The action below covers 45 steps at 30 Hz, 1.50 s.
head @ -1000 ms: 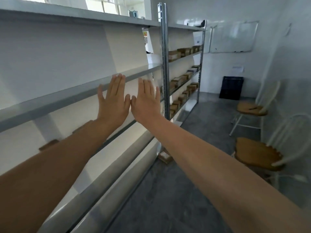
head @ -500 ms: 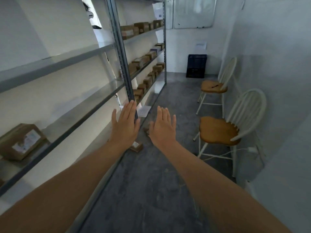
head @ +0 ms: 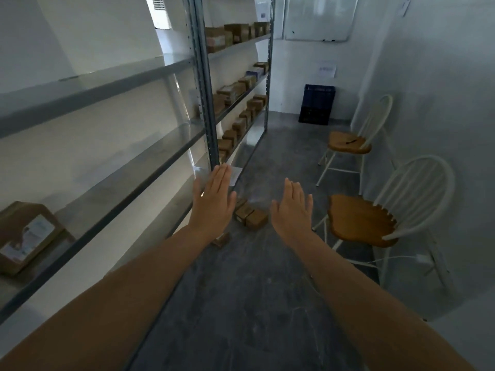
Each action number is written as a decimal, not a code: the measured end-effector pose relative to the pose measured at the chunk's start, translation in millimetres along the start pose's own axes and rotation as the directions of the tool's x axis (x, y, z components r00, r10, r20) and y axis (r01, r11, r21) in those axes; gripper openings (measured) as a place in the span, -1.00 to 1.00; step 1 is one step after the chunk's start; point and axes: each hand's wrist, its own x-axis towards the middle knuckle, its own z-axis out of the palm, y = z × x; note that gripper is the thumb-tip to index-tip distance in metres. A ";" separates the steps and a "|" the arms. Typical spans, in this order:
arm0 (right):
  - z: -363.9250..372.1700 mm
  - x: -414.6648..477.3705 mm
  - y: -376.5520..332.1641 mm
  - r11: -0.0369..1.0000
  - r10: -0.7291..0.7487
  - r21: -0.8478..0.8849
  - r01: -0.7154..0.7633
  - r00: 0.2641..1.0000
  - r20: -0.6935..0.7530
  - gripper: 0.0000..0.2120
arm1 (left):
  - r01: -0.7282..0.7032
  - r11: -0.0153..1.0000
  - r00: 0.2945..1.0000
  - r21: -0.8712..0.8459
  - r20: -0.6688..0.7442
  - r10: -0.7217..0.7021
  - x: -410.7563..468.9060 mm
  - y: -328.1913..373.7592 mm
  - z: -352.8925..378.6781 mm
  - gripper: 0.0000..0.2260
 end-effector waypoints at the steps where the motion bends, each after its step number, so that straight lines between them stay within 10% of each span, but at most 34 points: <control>1: 5.8 8.1 -8.5 1.000 -0.008 -0.017 0.008 1.000 0.004 -0.40 | -0.001 1.000 1.000 -0.006 0.003 0.001 4.6 -11.9 2.3 -0.46; 20: 125.9 92.3 -125.9 0.984 -0.118 -0.113 0.137 0.981 0.155 -0.37 | 0.101 0.992 0.990 -0.070 0.101 -0.094 70.9 -169.3 68.9 -0.49; 29: 96.7 152.1 -87.8 0.930 0.224 0.248 -0.270 0.954 0.198 -0.24 | 0.027 0.995 0.998 -0.099 0.051 -0.022 141.1 -110.7 79.0 -0.48; 45: 62.9 284.0 40.3 0.959 0.110 0.237 -0.153 0.977 0.183 -0.24 | -0.048 0.999 0.999 -0.012 0.009 0.048 267.4 14.8 136.0 -0.46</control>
